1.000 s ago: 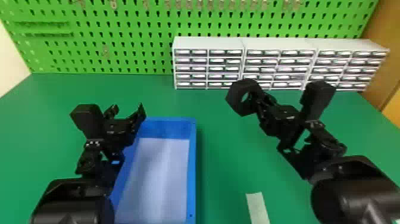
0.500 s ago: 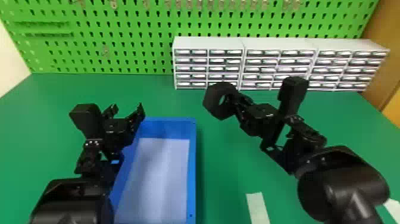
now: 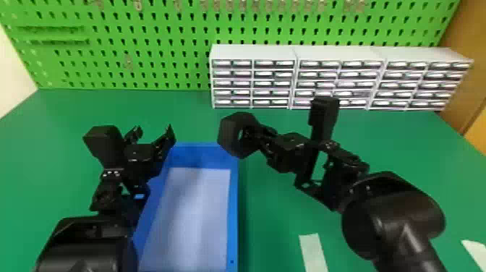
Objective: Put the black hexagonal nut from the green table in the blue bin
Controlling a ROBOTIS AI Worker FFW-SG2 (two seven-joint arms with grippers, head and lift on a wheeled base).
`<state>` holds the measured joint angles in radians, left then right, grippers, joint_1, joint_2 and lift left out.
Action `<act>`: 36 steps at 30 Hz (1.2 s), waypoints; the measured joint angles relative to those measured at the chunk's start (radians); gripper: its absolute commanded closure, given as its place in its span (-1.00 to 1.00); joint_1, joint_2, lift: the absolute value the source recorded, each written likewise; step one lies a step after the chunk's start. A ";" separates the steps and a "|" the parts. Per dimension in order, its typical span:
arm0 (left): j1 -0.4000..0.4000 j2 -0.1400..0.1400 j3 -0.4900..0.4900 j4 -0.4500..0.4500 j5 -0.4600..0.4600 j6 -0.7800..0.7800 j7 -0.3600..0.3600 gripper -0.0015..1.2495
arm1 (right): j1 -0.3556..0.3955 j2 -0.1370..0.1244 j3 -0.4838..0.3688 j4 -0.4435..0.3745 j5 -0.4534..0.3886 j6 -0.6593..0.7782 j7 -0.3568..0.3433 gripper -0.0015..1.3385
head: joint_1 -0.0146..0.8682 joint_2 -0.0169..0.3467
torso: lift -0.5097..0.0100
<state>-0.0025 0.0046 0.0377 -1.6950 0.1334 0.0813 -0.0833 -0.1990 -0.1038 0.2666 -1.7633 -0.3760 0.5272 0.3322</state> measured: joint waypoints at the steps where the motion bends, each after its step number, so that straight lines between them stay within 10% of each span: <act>1: 0.000 0.000 0.000 0.000 0.000 0.000 0.000 -0.25 | -0.005 0.000 0.008 0.005 -0.005 0.005 0.003 0.39 | 0.59 -0.63 | 0.59; 36: -0.041 0.002 0.086 0.016 -0.061 0.002 0.002 -0.24 | -0.123 -0.032 0.192 0.142 -0.096 0.150 0.136 0.39 | 0.59 -0.63 | 0.59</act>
<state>-0.0432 0.0061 0.1236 -1.6789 0.0727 0.0829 -0.0808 -0.3216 -0.1355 0.4588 -1.6213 -0.4724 0.6769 0.4685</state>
